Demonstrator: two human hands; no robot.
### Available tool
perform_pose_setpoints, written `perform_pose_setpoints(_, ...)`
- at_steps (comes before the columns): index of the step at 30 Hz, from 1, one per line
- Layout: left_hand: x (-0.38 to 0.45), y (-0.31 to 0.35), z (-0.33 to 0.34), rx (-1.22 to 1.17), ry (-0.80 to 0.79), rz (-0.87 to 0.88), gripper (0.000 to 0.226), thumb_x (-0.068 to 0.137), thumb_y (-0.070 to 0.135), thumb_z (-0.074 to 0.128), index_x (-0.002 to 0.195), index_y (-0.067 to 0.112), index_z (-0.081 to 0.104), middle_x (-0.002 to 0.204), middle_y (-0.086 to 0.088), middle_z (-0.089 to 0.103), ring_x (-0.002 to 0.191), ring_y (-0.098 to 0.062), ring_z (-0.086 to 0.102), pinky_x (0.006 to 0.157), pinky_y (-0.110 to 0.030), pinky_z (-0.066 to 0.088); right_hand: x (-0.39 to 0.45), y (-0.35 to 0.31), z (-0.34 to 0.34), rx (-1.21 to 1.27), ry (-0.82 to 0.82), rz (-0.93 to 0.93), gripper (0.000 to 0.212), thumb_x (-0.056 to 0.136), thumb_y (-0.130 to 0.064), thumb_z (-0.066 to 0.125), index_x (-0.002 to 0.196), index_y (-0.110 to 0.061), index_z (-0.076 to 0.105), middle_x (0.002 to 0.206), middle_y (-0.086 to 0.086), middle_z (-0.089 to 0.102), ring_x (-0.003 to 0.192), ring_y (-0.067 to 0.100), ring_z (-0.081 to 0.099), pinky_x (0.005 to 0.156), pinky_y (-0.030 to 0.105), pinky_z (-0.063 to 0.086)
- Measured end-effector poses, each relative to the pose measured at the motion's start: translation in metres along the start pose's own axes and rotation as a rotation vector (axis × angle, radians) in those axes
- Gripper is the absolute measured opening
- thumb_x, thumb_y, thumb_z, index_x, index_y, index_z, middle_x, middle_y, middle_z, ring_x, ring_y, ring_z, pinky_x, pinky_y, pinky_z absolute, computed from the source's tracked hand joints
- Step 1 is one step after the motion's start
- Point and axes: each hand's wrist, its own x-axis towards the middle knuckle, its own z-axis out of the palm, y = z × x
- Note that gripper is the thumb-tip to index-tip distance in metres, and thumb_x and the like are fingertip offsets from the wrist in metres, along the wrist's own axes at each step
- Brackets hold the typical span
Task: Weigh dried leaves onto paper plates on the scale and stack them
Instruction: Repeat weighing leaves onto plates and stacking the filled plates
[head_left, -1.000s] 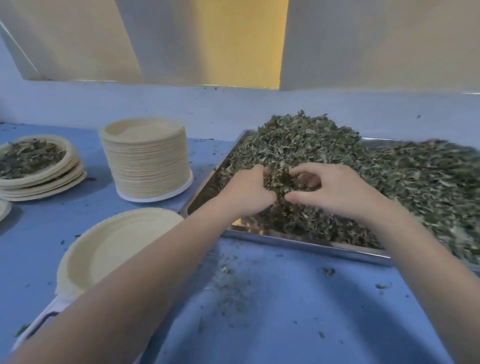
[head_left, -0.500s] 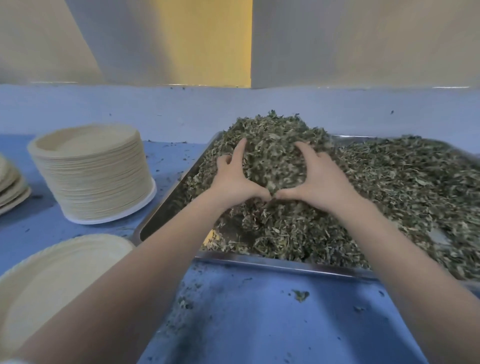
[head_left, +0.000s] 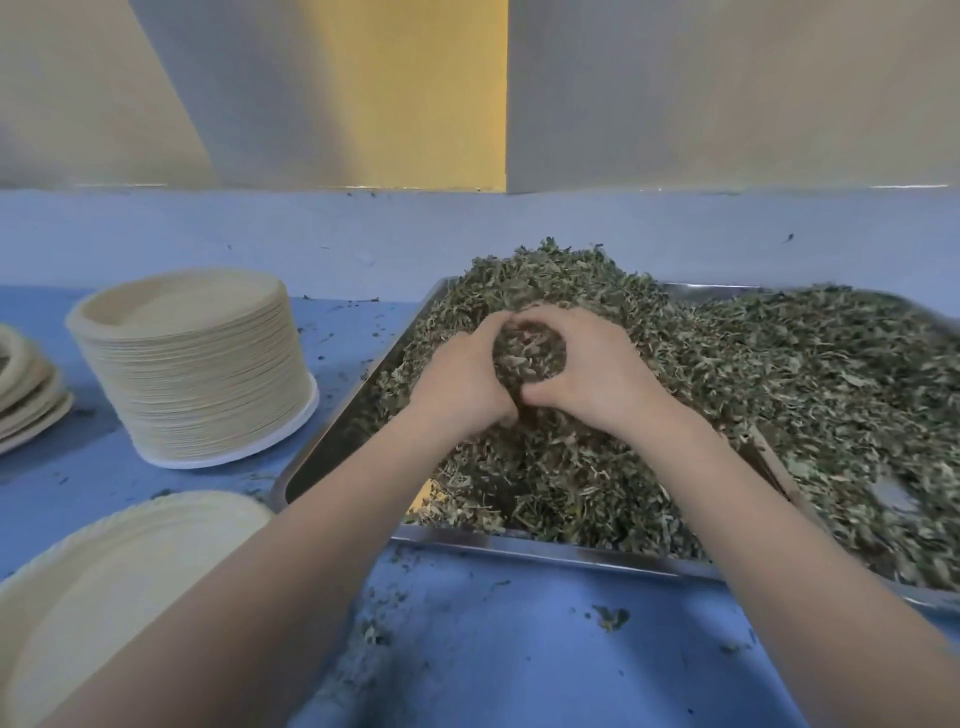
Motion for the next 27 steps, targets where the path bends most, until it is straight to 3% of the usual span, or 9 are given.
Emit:
perform_pose_setpoints(2, -0.001, 0.001, -0.008, -0.043, 0.044, -0.06, 0.085, 0.068, 0.003, 0.073, 0.14, 0.028, 0.035, 0.118, -0.005, 0.056, 0.073, -0.022, 0.064, 0.062, -0.037, 0.058, 0.002, -0.005, -0.005, 0.024, 0.018, -0.025, 0.06, 0.069, -0.018, 0.078, 0.122, -0.034, 0.054, 0.122, -0.003, 0.055, 0.11, 0.013, 0.05, 0.09, 0.024, 0.034)
perform_pose_setpoints(6, -0.005, 0.001, -0.029, -0.197, 0.111, -0.09, 0.063, 0.077, -0.001, 0.064, 0.132, 0.021, 0.043, 0.109, -0.005, 0.057, 0.052, -0.021, 0.062, 0.049, -0.032, 0.057, 0.012, -0.026, -0.011, 0.09, 0.065, -0.078, 0.053, 0.07, -0.011, 0.077, 0.114, -0.031, 0.058, 0.125, -0.007, 0.058, 0.117, 0.012, 0.049, 0.089, 0.016, 0.027)
perform_pose_setpoints(9, -0.011, -0.004, -0.049, -0.23, 0.162, -0.101, 0.055, 0.079, -0.003, 0.06, 0.126, 0.02, 0.043, 0.101, -0.01, 0.059, 0.061, -0.025, 0.064, 0.052, -0.036, 0.058, 0.021, -0.048, -0.007, 0.127, 0.106, -0.138, 0.052, 0.07, -0.012, 0.076, 0.115, -0.031, 0.058, 0.123, -0.008, 0.058, 0.112, 0.008, 0.05, 0.082, 0.011, 0.026)
perform_pose_setpoints(13, -0.03, -0.025, -0.061, -0.244, 0.082, -0.16, 0.074, 0.075, -0.009, 0.059, 0.136, 0.025, 0.034, 0.111, -0.015, 0.056, 0.081, -0.034, 0.065, 0.063, -0.045, 0.059, 0.023, -0.072, 0.016, 0.172, 0.007, -0.156, 0.052, 0.073, -0.011, 0.075, 0.119, -0.026, 0.056, 0.13, -0.003, 0.056, 0.12, 0.015, 0.048, 0.085, 0.016, 0.029)
perform_pose_setpoints(16, -0.046, -0.044, -0.055, -0.416, -0.012, -0.272, 0.078, 0.076, -0.016, 0.056, 0.138, 0.026, 0.033, 0.119, -0.021, 0.051, 0.059, -0.031, 0.064, 0.05, -0.042, 0.057, 0.017, -0.08, 0.04, 0.155, -0.063, -0.133, 0.05, 0.071, -0.013, 0.075, 0.118, -0.023, 0.059, 0.127, 0.0, 0.058, 0.117, 0.017, 0.052, 0.077, 0.014, 0.03)
perform_pose_setpoints(19, -0.056, -0.058, -0.044, -0.471, -0.089, -0.349, 0.077, 0.077, -0.016, 0.056, 0.14, 0.022, 0.031, 0.115, -0.025, 0.051, 0.053, -0.028, 0.062, 0.045, -0.04, 0.055, 0.012, -0.082, 0.055, 0.1, -0.14, -0.083, 0.046, 0.071, -0.011, 0.073, 0.113, -0.024, 0.062, 0.127, 0.002, 0.059, 0.108, 0.018, 0.057, 0.077, 0.02, 0.038)
perform_pose_setpoints(23, -0.058, -0.061, -0.047, -0.421, -0.113, -0.351, 0.067, 0.078, -0.012, 0.059, 0.136, 0.013, 0.036, 0.112, -0.028, 0.057, 0.048, -0.024, 0.064, 0.053, -0.039, 0.058, 0.008, -0.086, 0.056, 0.1, -0.171, -0.059, 0.043, 0.073, -0.012, 0.072, 0.112, -0.027, 0.062, 0.129, 0.001, 0.057, 0.087, 0.013, 0.057, 0.065, 0.02, 0.036)
perform_pose_setpoints(25, -0.06, -0.057, -0.062, -0.417, -0.095, -0.31, 0.051, 0.078, -0.014, 0.058, 0.123, 0.007, 0.046, 0.099, -0.022, 0.06, 0.06, -0.031, 0.067, 0.063, -0.044, 0.059, 0.01, -0.095, 0.048, 0.128, -0.122, -0.077, 0.043, 0.074, -0.015, 0.074, 0.114, -0.026, 0.062, 0.126, 0.001, 0.058, 0.082, 0.008, 0.055, 0.059, 0.015, 0.033)
perform_pose_setpoints(27, -0.066, -0.055, -0.084, -0.403, -0.059, -0.273, 0.036, 0.078, -0.017, 0.056, 0.106, 0.005, 0.05, 0.088, -0.019, 0.059, 0.062, -0.031, 0.066, 0.061, -0.041, 0.059, 0.011, -0.112, 0.041, 0.185, -0.084, -0.108, 0.043, 0.074, -0.017, 0.074, 0.115, -0.024, 0.063, 0.116, 0.0, 0.062, 0.076, 0.009, 0.054, 0.053, 0.013, 0.036)
